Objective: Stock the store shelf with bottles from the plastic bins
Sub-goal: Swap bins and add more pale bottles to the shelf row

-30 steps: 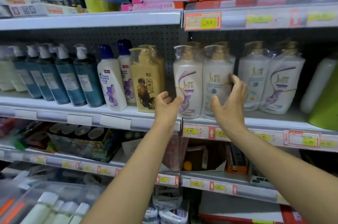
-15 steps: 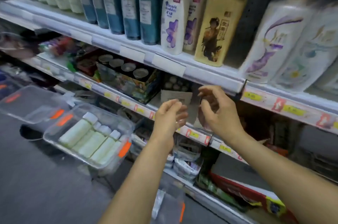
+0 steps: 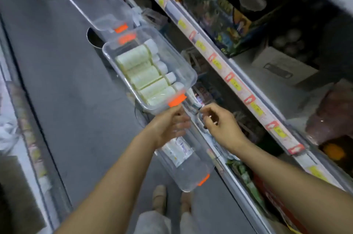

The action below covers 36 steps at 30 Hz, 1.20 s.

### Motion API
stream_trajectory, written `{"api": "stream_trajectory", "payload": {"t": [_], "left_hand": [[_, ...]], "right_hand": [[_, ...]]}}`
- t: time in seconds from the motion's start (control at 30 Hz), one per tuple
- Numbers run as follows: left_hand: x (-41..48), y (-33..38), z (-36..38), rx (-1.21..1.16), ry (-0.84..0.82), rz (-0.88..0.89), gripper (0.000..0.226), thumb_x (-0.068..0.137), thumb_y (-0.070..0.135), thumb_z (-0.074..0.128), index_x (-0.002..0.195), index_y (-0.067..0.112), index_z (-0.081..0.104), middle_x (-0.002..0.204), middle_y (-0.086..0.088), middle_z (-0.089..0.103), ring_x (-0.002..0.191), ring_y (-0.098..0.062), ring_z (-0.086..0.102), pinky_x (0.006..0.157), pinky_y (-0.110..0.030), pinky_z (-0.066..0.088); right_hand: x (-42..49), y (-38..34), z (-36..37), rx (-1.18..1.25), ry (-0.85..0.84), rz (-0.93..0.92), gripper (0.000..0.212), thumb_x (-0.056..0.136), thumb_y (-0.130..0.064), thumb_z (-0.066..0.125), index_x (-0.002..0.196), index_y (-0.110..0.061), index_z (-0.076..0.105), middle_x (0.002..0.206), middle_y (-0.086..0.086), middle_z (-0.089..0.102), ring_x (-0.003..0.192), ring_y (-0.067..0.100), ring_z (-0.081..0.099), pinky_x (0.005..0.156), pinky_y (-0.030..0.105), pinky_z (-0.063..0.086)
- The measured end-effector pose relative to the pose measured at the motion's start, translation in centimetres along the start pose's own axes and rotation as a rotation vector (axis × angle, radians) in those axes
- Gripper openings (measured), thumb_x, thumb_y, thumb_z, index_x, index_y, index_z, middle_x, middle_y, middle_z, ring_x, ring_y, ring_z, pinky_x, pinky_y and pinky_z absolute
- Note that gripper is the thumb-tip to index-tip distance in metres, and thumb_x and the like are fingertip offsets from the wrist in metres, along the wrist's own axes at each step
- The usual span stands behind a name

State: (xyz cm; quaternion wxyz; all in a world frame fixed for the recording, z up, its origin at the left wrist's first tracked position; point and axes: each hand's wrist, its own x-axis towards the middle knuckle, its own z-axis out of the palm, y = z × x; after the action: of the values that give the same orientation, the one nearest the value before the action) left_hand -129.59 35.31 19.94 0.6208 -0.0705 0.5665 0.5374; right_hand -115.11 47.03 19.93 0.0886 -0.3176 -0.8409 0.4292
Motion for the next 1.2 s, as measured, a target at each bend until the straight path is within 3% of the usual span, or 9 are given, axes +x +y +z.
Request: {"api": "stream_trajectory", "payload": {"t": [0.13,0.3,0.37,0.47,0.53,0.8,1.0,1.13,1.2], "left_hand": [[4.5,-1.8,-3.5,-0.002,0.078,-0.049,0.025,0.101,0.043,0.049,0.1,0.022,0.061,0.099,-0.001,0.07,0.082,-0.014,0.068,0.069,-0.029,0.05],[9.1,-5.9,-7.2,-0.079,0.125,-0.125,0.023,0.101,0.042,0.051,0.1,0.021,0.059,0.083,0.003,0.071,0.076,-0.015,0.066,0.069,-0.031,0.05],[10.7,-7.9,-8.1,-0.05,0.141,-0.158,0.024,0.101,0.043,0.051,0.097,0.021,0.061,0.082,0.003,0.07,0.078,-0.016,0.067,0.074,-0.033,0.053],[13.3,-10.5,-8.9,-0.031,0.18,-0.2,0.025,0.099,0.044,0.054,0.1,0.02,0.063,0.094,-0.002,0.071,0.082,-0.018,0.068,0.082,-0.035,0.054],[15.3,-12.5,-9.4,-0.053,0.206,-0.218,0.025,0.099,0.043,0.055,0.101,0.019,0.062,0.099,-0.006,0.07,0.087,-0.021,0.067,0.084,-0.036,0.054],[24.4,-19.5,-10.3,-0.198,0.331,-0.26,0.022,0.103,0.03,0.049,0.111,0.012,0.057,0.091,-0.006,0.067,0.077,-0.019,0.065,0.07,-0.031,0.052],[31.9,-25.5,-12.8,-0.24,0.446,-0.305,0.013,0.101,0.023,0.052,0.098,0.013,0.06,0.09,-0.007,0.063,0.078,-0.021,0.061,0.072,-0.034,0.052],[36.2,-29.7,-13.9,-0.196,0.482,-0.33,0.015,0.102,0.019,0.051,0.11,0.008,0.058,0.09,-0.008,0.059,0.076,-0.021,0.057,0.07,-0.032,0.051],[38.4,-31.7,-14.5,-0.204,0.501,-0.339,0.016,0.101,0.016,0.052,0.113,0.007,0.057,0.092,-0.009,0.06,0.076,-0.021,0.057,0.069,-0.03,0.052]], "right_hand": [[2.2,4.4,5.7,0.029,-0.153,0.093,0.018,0.087,-0.01,0.053,0.094,-0.024,0.061,0.081,-0.011,0.062,0.072,0.02,0.062,0.076,0.05,0.055],[3.9,9.7,11.1,0.063,-0.273,0.267,0.021,0.092,-0.001,0.055,0.092,-0.021,0.06,0.08,-0.012,0.058,0.079,0.021,0.061,0.079,0.051,0.056],[4.1,11.7,12.7,0.085,-0.277,0.338,0.018,0.093,0.0,0.055,0.092,-0.017,0.061,0.077,-0.005,0.058,0.07,0.02,0.059,0.068,0.042,0.056],[4.1,14.7,14.6,0.139,-0.278,0.457,0.015,0.094,0.003,0.053,0.097,-0.008,0.061,0.078,0.001,0.056,0.065,0.014,0.057,0.048,0.011,0.044],[4.1,17.1,15.9,0.164,-0.278,0.539,0.015,0.094,0.004,0.052,0.099,-0.007,0.06,0.082,0.006,0.057,0.063,0.013,0.058,0.043,0.008,0.04],[5.1,27.1,20.2,0.201,-0.213,0.754,0.018,0.093,0.009,0.048,0.099,-0.002,0.061,0.088,0.018,0.061,0.061,0.019,0.053,0.04,0.014,0.044],[6.8,34.5,24.7,0.108,-0.301,0.747,0.018,0.093,-0.002,0.053,0.088,-0.017,0.061,0.093,0.011,0.064,0.075,0.023,0.06,0.058,0.023,0.043],[7.3,39.4,28.6,0.004,-0.415,0.751,0.017,0.094,-0.015,0.056,0.077,-0.014,0.055,0.075,0.0,0.053,0.073,0.02,0.054,0.058,0.023,0.038],[7.4,41.9,30.6,-0.032,-0.423,0.75,0.017,0.094,-0.016,0.056,0.078,-0.013,0.056,0.079,-0.002,0.05,0.08,0.02,0.053,0.062,0.024,0.038]]}}
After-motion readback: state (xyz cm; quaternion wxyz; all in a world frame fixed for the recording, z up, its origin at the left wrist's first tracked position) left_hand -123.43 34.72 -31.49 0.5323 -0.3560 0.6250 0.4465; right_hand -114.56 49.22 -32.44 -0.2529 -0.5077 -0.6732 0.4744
